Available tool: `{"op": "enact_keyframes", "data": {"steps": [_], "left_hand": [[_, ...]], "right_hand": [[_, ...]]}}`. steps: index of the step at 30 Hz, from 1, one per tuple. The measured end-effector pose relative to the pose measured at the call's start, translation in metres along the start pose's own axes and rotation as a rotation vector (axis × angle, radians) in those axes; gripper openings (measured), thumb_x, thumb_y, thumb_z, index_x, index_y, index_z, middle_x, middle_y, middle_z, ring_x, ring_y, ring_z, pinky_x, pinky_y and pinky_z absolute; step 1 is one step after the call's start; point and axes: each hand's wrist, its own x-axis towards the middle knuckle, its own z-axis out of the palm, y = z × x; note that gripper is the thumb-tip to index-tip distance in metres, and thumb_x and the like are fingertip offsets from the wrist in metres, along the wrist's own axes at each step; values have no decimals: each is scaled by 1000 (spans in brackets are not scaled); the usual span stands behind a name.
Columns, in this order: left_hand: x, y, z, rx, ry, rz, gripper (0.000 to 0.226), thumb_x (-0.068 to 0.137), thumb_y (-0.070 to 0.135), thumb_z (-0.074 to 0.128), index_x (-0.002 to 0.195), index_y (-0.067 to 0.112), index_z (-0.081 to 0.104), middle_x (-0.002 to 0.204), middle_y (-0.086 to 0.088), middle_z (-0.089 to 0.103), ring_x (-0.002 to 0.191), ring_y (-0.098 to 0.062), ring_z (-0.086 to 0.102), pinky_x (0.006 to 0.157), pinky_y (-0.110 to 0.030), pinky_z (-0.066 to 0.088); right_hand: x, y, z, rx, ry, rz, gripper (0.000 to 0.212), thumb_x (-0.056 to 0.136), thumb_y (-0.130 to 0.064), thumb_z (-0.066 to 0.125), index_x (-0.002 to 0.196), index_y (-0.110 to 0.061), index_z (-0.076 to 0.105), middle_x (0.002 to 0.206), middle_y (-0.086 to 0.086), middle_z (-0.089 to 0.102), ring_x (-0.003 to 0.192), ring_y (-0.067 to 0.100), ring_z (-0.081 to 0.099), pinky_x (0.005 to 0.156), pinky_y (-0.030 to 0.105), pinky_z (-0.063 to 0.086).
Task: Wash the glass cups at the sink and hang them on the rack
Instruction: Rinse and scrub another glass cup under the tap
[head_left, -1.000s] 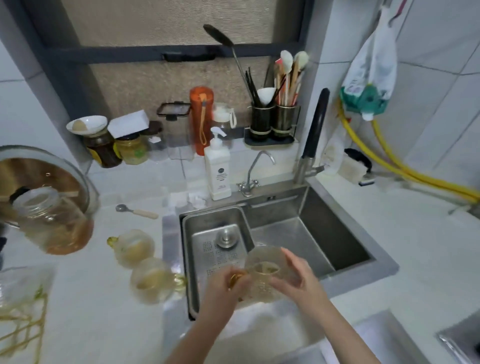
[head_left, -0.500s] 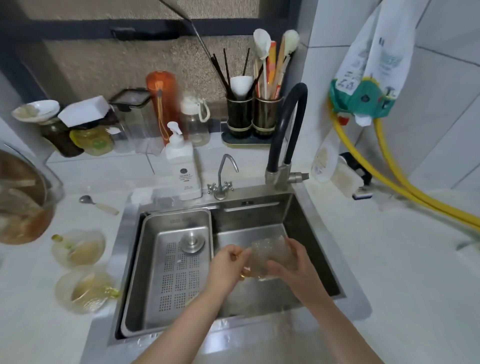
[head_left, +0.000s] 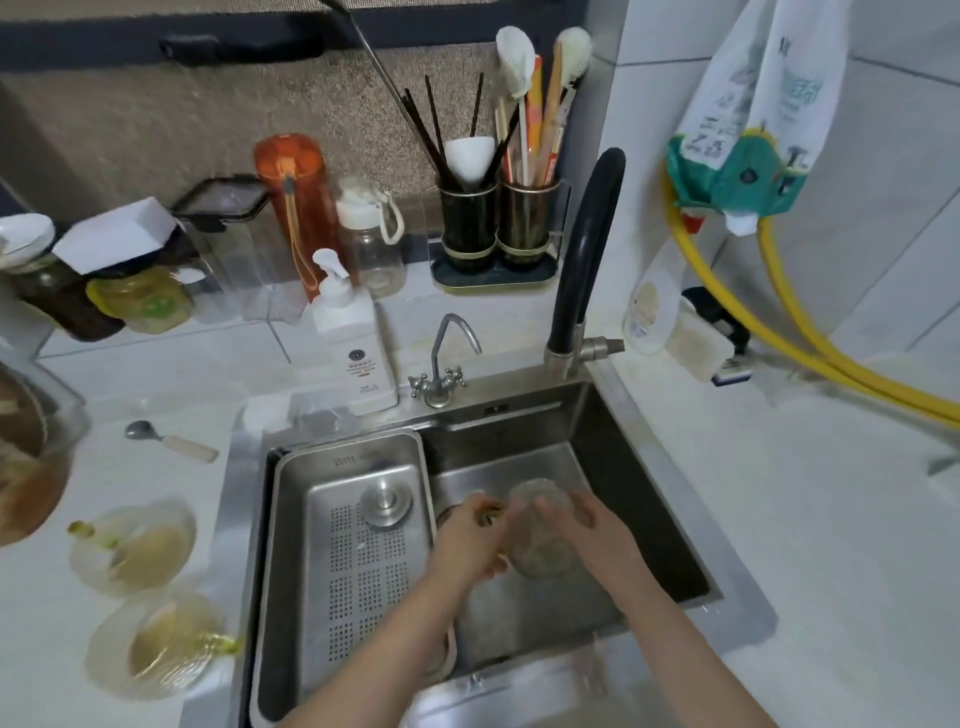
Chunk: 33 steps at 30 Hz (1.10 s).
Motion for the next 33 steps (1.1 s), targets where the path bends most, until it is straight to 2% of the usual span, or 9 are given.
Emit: {"op": "enact_keyframes", "data": {"steps": [6,9,13,17,22,24,27,29,33], "left_hand": [[7,-2,-4,-24,-65,-33,31,85,55,57,88,24,56,83,-13,72,65,-27,71,61,-37,55],[6,2,-5,-50,-99,-59,36,84,58,56,86,22,56,87,-15,72,68,-29,73,67,-40,58],[9,9,-4,-62,-124,-118,52,80,63,57,100,15,58,88,-16,72,66,-27,73,55,-31,57],[10,17,1,-82,-99,-116,51,82,61,57,100,14,58,87,-17,72,64,-26,72,54,-29,55],[12,28,9,-166,-6,-70,28,84,51,62,96,27,53,73,-5,65,50,-15,62,44,-22,45],[12,31,12,-202,40,-35,22,84,44,67,92,28,53,69,0,60,50,-12,56,46,-24,45],[13,36,13,-243,90,-30,20,89,37,63,81,20,56,73,-2,61,58,-14,58,53,-29,49],[16,39,14,-311,85,-61,24,93,32,58,82,11,55,77,-10,60,57,-16,58,51,-28,49],[17,45,17,-443,78,-85,18,92,21,61,92,7,49,81,-13,55,58,-13,57,43,-21,50]], "right_hand": [[4,-11,0,-22,1,64,65,81,-64,55,125,-17,58,128,7,60,117,24,55,91,28,40],[8,-10,-3,-42,-10,80,80,73,-75,53,129,-18,57,131,5,59,120,24,54,97,32,41],[13,-13,-9,-69,-19,88,88,71,-80,50,133,-19,51,134,6,56,122,25,53,102,38,41],[19,-15,-17,-112,-50,71,87,71,-81,47,131,-19,52,131,6,58,118,25,55,99,36,41],[26,-20,-32,-98,-93,-39,72,79,-65,57,133,-18,48,126,5,59,115,23,56,101,40,44],[29,-18,-37,-58,-113,-107,84,69,-66,66,136,-19,44,129,3,57,118,23,55,102,44,45],[37,-10,-47,-13,-159,-225,100,50,-71,71,133,-19,48,126,-1,60,116,17,59,99,42,49],[46,-2,-54,-11,-204,-315,89,52,-64,74,127,-21,53,119,-4,63,110,10,61,96,40,52],[63,3,-69,-17,-270,-437,96,55,-63,79,136,-29,42,131,-6,50,120,9,52,99,38,50]]}}
